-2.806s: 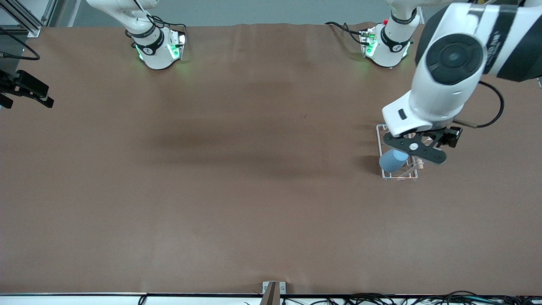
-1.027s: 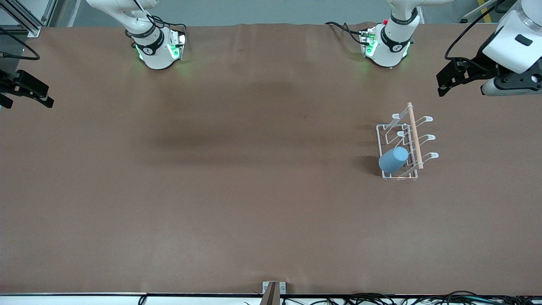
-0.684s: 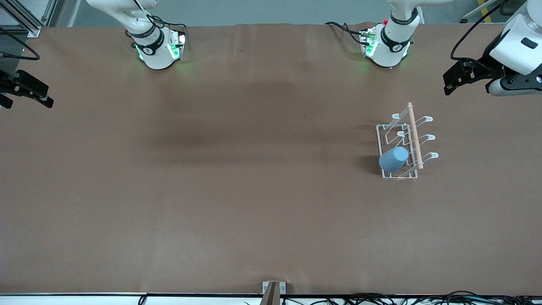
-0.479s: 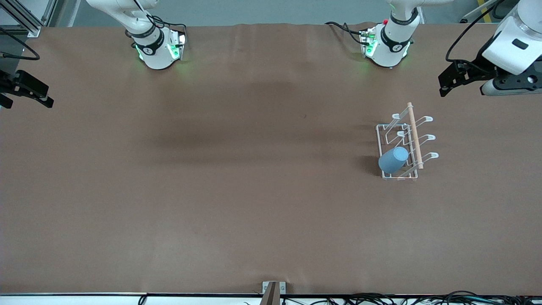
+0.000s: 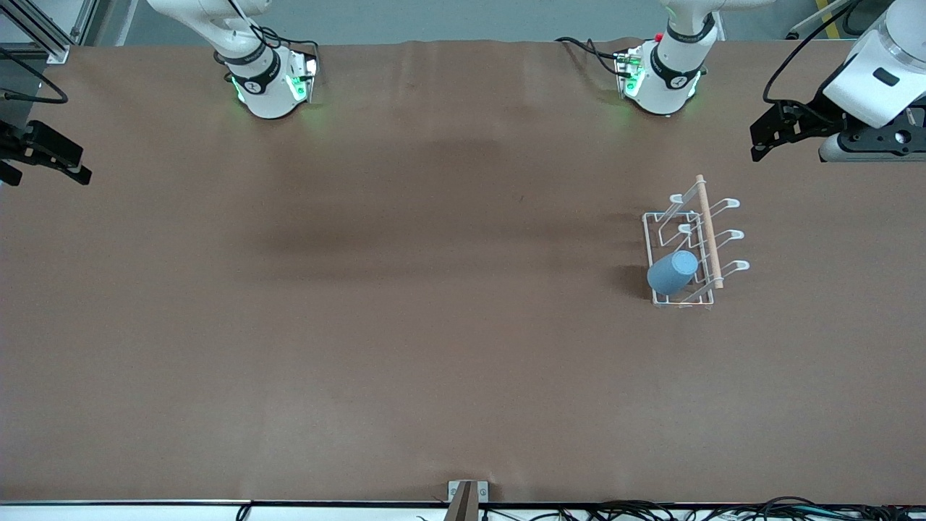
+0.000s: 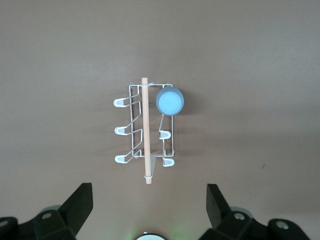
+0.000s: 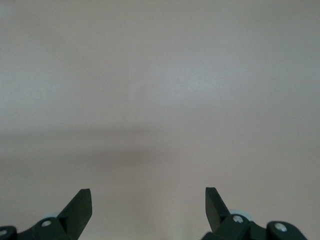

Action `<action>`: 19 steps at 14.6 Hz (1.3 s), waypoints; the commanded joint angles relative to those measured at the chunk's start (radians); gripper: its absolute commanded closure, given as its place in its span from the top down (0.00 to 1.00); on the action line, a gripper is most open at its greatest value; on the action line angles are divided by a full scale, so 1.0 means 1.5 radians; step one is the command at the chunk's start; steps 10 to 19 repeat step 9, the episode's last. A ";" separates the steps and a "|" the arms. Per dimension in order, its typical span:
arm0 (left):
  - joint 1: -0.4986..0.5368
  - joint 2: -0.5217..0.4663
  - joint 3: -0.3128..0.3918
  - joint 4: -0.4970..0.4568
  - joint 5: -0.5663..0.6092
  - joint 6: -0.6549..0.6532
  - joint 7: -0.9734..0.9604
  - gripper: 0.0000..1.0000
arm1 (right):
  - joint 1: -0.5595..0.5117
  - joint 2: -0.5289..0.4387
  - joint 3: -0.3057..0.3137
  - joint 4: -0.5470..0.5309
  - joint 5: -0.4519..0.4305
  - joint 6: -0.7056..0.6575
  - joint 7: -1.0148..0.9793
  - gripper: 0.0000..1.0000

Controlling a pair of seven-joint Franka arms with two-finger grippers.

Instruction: Hang cup on cup holder

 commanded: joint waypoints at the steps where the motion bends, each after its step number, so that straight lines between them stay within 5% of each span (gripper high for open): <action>1: 0.003 -0.006 0.001 0.013 -0.001 -0.022 0.010 1.00 | -0.005 0.001 0.001 0.004 0.006 -0.003 -0.002 1.00; 19: 0.003 0.007 0.002 0.032 0.001 -0.025 0.010 1.00 | -0.005 0.001 0.001 0.004 0.006 -0.003 -0.001 1.00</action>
